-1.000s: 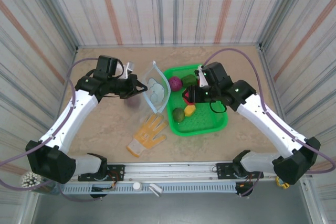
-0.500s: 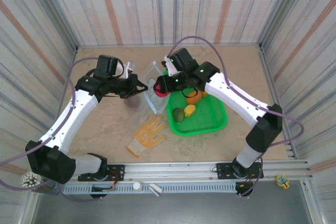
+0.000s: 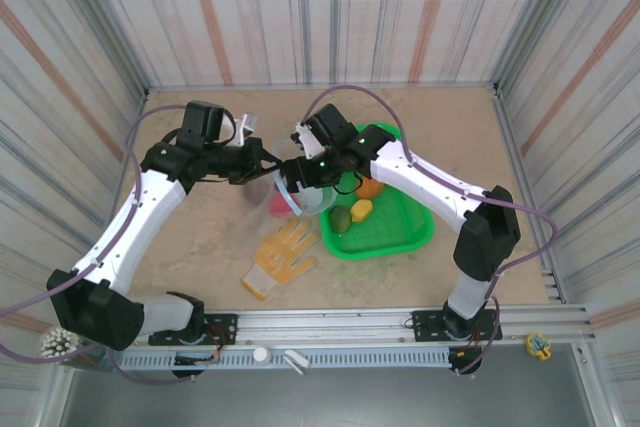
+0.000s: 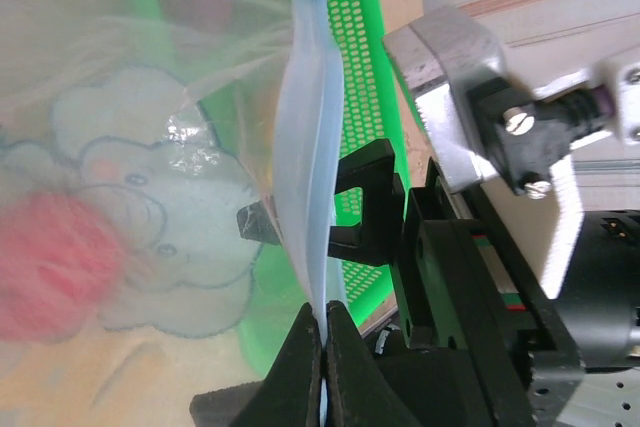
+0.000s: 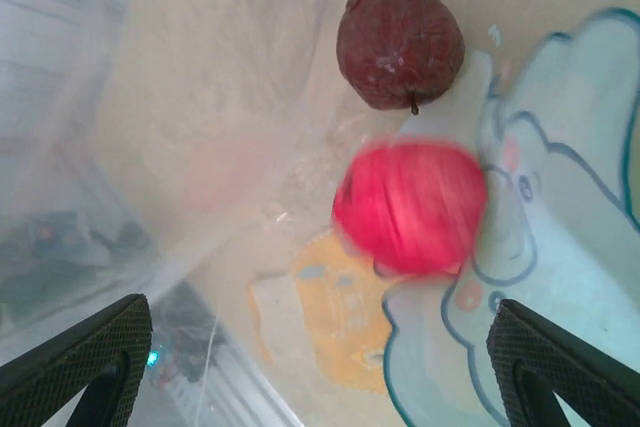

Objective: Place the food in the zip-top bag and seal the zipper

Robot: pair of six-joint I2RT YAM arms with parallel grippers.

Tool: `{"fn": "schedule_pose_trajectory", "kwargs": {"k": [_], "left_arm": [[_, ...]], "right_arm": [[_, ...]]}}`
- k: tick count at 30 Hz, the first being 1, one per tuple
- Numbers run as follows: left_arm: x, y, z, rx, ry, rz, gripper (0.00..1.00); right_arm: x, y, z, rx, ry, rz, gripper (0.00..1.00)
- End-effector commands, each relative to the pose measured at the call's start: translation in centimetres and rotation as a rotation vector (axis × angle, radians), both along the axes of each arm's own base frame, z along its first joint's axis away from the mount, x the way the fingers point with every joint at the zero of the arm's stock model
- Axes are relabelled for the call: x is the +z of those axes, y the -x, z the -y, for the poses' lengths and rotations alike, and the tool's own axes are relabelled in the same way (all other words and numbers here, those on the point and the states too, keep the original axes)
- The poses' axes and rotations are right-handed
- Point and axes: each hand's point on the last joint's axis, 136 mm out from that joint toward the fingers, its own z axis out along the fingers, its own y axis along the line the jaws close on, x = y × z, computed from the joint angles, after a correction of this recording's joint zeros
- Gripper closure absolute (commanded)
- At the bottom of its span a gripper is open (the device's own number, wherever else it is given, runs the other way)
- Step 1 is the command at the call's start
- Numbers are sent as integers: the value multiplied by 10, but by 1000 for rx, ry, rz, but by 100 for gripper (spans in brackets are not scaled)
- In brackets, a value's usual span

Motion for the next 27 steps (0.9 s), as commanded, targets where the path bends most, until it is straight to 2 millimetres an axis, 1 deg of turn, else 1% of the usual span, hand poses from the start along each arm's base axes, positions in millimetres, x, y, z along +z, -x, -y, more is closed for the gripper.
{"fn": "schedule_pose_trajectory", "kwargs": {"k": [1,7,12,15,17,18,20,22,24,27], "left_arm": [[13,4,1,-22,6,46,100],[10,4,1,-17,3,41,100],[9,5,-4,-4,-21,55,100],[8,7,-7,4,-33,60,100],[8,7,-7,4,-35,62,100],[9,8,-7,5,-36,63,100],[7,8,-8,5,-39,62,100],[6,8,-8,4,-38,62,100],[6,8,-7,0,-34,67,100],[7,7,-5,-10,-23,83,100]], "right_arm": [[15,4,5,-8,-46,9,10],[24,-3,17,-43,-49,46,12],[40,-10,34,-83,-41,98,16],[46,-22,59,-173,19,158,18],[46,-31,81,-243,77,196,20],[46,-34,89,-262,88,202,20],[41,-40,108,-311,126,214,21],[31,-45,124,-350,168,213,22],[17,-46,135,-371,200,191,22],[-11,-48,150,-418,258,145,22]]}}
